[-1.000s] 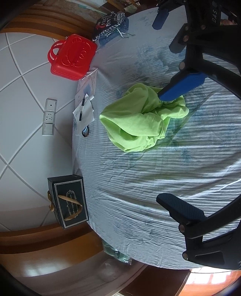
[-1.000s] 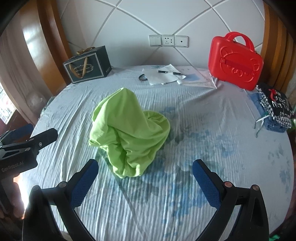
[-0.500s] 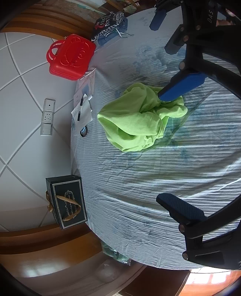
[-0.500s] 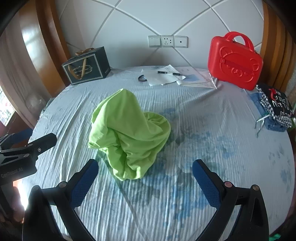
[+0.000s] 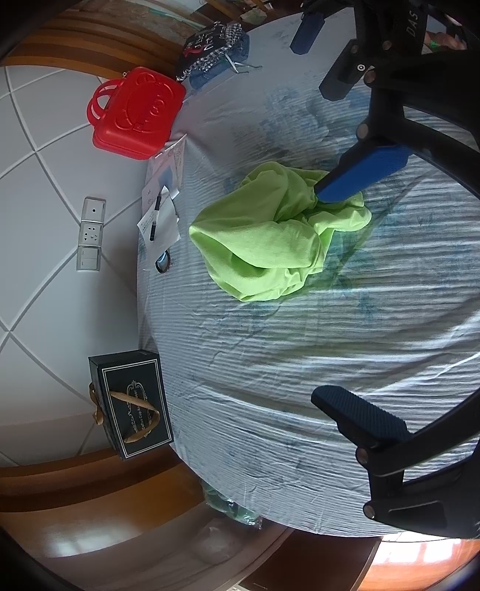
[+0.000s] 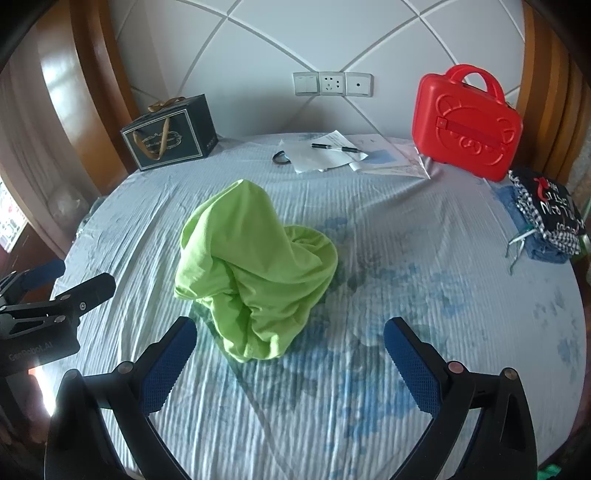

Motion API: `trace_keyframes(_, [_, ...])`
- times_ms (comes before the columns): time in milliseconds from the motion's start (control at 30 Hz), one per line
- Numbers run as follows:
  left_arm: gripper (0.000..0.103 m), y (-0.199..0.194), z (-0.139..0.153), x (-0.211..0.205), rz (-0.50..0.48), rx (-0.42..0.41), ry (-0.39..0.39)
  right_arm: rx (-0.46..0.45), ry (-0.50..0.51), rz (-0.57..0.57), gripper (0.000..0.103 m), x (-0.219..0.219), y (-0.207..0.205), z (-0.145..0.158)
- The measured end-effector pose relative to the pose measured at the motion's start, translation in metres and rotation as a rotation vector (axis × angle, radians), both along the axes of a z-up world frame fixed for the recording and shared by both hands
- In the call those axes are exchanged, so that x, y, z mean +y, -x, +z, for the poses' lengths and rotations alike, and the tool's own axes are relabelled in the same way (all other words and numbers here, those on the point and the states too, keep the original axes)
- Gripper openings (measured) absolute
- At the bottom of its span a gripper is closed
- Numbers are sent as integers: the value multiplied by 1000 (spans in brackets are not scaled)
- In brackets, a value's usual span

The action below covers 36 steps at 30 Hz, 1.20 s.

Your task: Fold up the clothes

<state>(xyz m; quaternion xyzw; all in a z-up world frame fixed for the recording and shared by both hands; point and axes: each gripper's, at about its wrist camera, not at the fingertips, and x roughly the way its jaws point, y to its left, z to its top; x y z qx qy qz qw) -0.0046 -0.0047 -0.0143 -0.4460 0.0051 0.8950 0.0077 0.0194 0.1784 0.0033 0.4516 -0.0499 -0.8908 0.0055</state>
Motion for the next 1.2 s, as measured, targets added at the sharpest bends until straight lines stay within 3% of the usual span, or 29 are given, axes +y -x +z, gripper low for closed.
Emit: trace_keyframes(1200, [101,19,-15,-2,-11,-37,5,-42,-18,-9,103,2,16,-8])
